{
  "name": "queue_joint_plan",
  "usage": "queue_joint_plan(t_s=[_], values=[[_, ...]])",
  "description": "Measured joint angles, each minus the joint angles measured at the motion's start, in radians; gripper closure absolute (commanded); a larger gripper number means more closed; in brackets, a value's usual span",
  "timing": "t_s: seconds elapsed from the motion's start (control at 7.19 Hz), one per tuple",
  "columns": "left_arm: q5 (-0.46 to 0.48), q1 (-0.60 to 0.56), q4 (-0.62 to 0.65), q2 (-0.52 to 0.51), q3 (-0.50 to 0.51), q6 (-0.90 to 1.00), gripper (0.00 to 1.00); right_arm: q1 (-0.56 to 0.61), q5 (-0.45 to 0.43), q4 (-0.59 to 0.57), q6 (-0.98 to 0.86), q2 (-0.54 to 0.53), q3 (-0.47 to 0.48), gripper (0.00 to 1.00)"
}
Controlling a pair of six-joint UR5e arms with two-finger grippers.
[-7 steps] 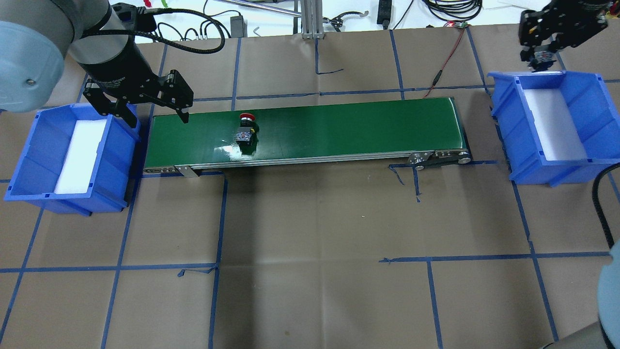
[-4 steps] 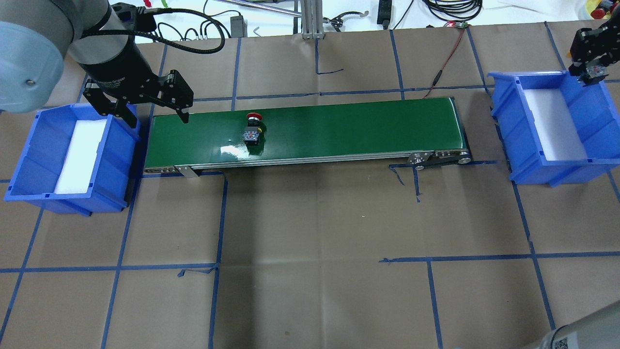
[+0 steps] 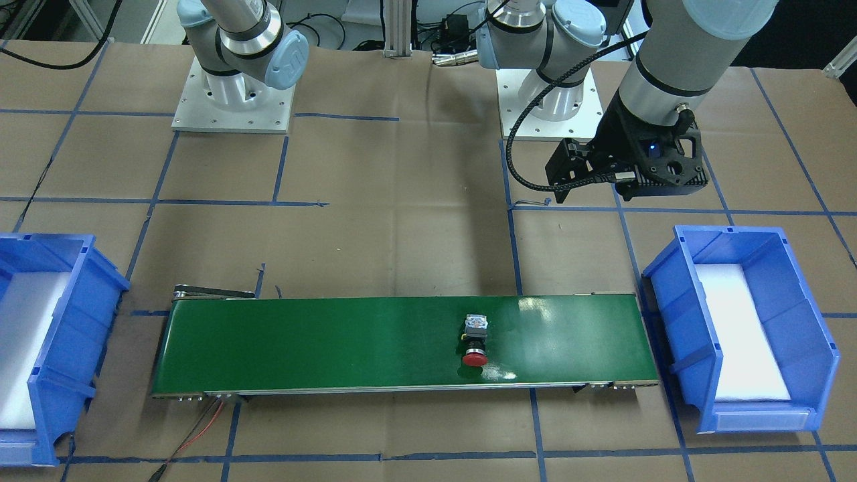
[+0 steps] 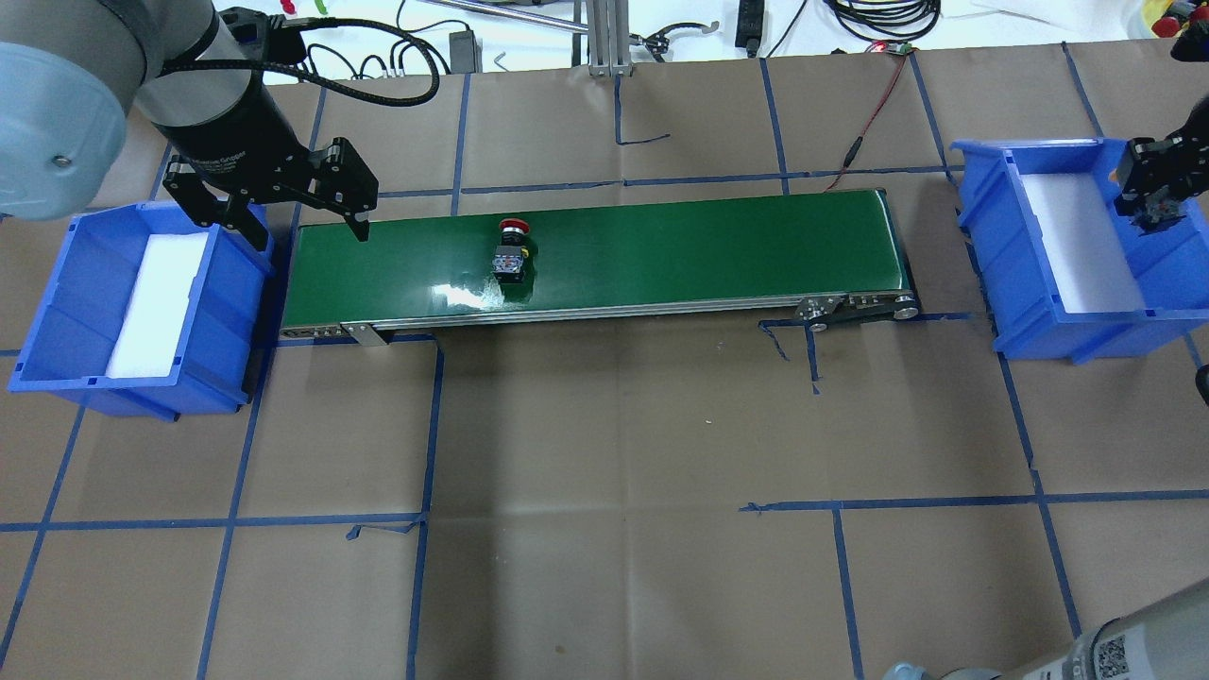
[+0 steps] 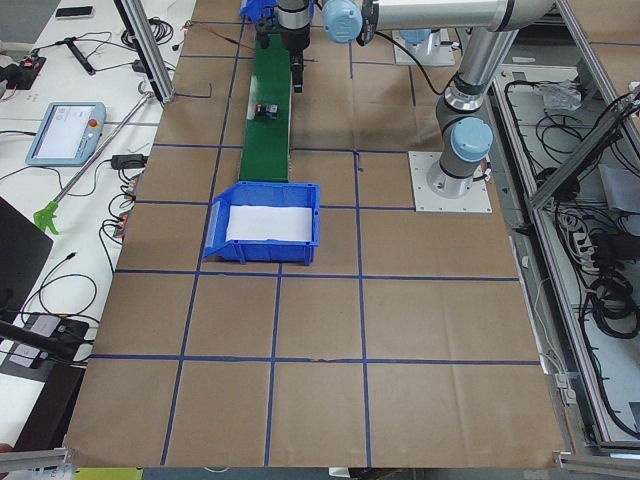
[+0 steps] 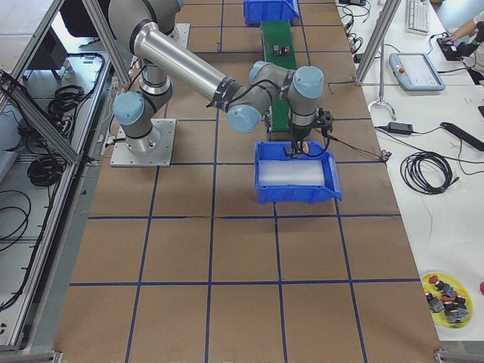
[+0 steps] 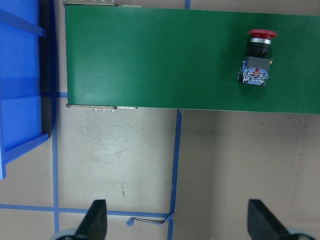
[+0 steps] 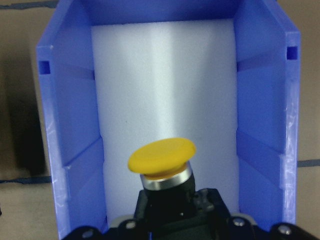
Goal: Transport two buttons from left to right
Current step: 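Carry the yellow button into the far blue bin and release it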
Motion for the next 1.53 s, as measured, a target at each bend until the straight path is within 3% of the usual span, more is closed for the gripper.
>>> queue_joint_plan(t_s=[0.56, 0.7, 0.83, 0.97, 1.53], values=[[-0.001, 0.000, 0.001, -0.001, 0.000, 0.000, 0.00, -0.010, -0.026, -0.105, 0.000, 0.061, 0.124, 0.91], [-0.001, 0.000, 0.001, -0.001, 0.000, 0.000, 0.00, -0.010, -0.028, -0.126, 0.001, 0.076, 0.135, 0.82], [-0.002, 0.000, 0.001, -0.001, 0.000, 0.000, 0.00, -0.010, -0.028, -0.135, 0.002, 0.089, 0.138, 0.24], [-0.001, 0.000, 0.001, -0.001, 0.000, 0.000, 0.00, -0.010, -0.025, -0.138, 0.006, 0.098, 0.138, 0.01], [-0.001, 0.000, 0.001, 0.002, 0.000, 0.000, 0.00, -0.005, -0.017, -0.131, 0.011, 0.097, 0.122, 0.00]])
